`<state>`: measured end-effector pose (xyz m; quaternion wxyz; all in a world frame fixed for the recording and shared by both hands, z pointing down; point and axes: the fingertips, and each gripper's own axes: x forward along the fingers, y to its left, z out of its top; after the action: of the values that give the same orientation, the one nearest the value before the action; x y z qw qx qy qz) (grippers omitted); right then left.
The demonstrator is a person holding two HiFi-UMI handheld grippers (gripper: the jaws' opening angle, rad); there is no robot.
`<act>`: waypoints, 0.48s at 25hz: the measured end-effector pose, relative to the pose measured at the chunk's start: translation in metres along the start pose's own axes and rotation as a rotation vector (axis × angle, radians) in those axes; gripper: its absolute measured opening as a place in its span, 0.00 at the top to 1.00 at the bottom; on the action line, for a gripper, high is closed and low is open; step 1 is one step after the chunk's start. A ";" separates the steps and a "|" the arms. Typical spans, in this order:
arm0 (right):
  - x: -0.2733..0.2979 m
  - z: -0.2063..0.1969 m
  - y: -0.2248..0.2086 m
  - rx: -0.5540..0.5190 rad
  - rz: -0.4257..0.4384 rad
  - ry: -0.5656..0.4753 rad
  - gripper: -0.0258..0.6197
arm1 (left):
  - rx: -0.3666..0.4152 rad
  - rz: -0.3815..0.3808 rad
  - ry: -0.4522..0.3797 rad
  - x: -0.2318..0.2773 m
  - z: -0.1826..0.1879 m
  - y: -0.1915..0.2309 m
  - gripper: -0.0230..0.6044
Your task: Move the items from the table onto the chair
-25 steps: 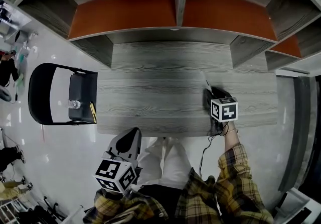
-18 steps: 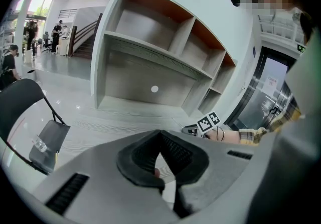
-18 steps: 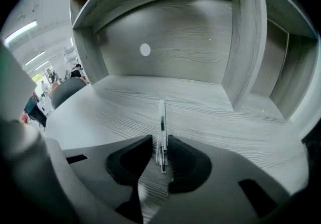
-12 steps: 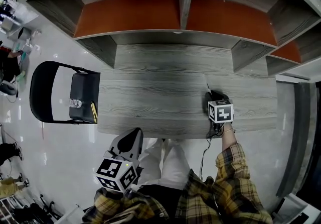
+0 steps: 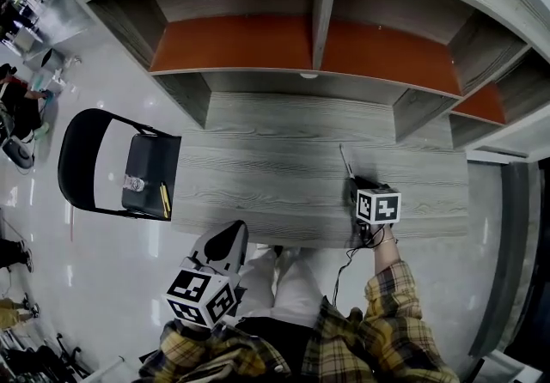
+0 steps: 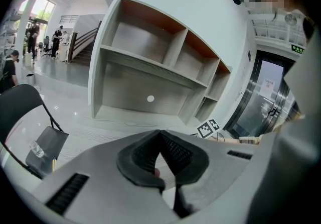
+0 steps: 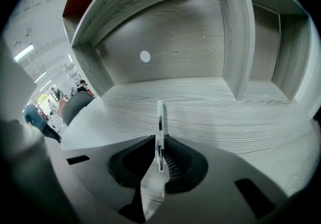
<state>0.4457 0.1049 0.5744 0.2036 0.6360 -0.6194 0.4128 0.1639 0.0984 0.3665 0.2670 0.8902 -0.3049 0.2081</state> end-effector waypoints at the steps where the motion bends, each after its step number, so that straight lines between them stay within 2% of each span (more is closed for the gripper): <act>1: -0.005 0.001 0.006 0.001 0.014 -0.013 0.86 | -0.001 0.001 -0.007 0.000 0.002 -0.002 0.96; 7: -0.034 0.018 0.043 -0.001 0.100 -0.103 0.86 | 0.001 -0.004 -0.052 -0.004 0.005 -0.011 0.96; 12: -0.055 0.030 0.090 -0.045 0.182 -0.151 0.86 | -0.029 0.009 -0.081 -0.011 0.004 -0.006 0.96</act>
<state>0.3739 0.1027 0.4919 0.1322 0.6015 -0.6975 0.3664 0.1603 0.1049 0.3558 0.2665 0.8925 -0.3225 0.1686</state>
